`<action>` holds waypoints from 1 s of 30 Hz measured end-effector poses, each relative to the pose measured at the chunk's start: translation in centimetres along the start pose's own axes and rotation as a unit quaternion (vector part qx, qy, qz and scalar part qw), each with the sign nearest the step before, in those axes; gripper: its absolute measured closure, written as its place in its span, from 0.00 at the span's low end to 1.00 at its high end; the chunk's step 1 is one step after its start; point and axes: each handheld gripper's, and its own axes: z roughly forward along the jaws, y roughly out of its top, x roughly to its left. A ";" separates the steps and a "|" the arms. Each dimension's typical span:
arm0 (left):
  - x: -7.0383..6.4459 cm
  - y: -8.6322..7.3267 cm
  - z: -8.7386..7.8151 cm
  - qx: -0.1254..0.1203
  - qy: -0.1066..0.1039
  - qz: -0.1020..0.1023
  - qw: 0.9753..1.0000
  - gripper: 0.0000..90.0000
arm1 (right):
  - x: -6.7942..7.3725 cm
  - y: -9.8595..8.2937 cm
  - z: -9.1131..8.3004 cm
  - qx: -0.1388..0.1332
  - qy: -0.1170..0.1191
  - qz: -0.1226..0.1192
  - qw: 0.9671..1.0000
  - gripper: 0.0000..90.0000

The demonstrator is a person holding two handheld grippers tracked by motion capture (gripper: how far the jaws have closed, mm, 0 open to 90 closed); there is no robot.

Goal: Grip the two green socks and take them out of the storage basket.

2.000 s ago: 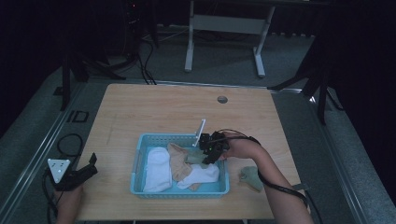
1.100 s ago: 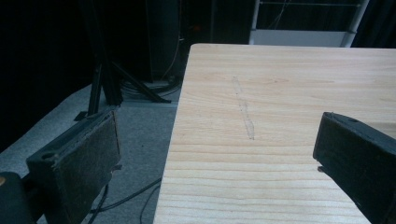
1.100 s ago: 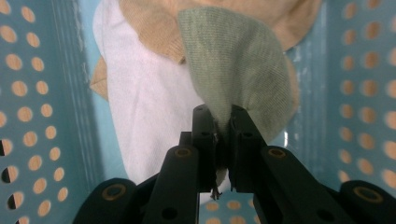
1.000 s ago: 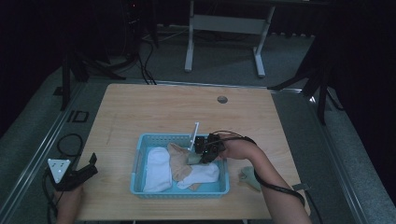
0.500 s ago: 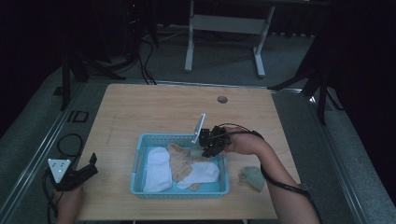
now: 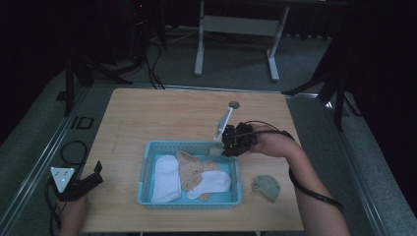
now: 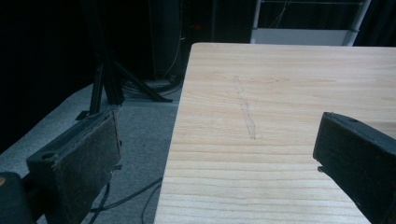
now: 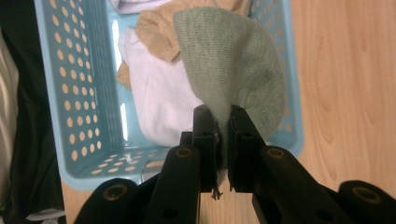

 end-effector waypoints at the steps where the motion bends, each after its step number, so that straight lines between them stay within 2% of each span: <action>1: 0.0 0.0 0.0 0.000 0.000 0.000 1.000 0.00 | 0.0 -0.2 -0.3 -0.002 -0.003 0.003 1.000 0.93; 6: 0.0 0.0 0.0 0.000 0.000 0.001 1.000 0.00 | -0.4 -1.1 -1.3 0.004 -0.013 0.011 1.000 0.93; 13: 0.0 0.0 0.0 0.000 0.001 0.001 1.000 0.00 | -1.2 -4.1 -1.8 0.016 -0.026 0.042 0.999 0.93; 17: 0.0 0.0 0.0 0.000 0.000 0.001 1.000 0.00 | -1.6 -5.4 -1.9 0.017 -0.030 0.053 0.998 0.93; 19: 0.0 0.0 0.0 0.000 0.001 0.001 1.000 0.00 | -1.9 -6.7 -1.9 0.015 -0.031 0.068 0.997 0.93; 23: 0.0 0.0 0.0 0.000 0.001 0.001 1.000 0.00 | -2.2 -8.2 -1.7 0.017 -0.033 0.083 0.996 0.93; 30: 0.0 0.0 0.0 0.000 0.000 0.002 1.000 0.00 | -2.7 -10.8 -0.9 0.019 -0.031 0.108 0.993 0.93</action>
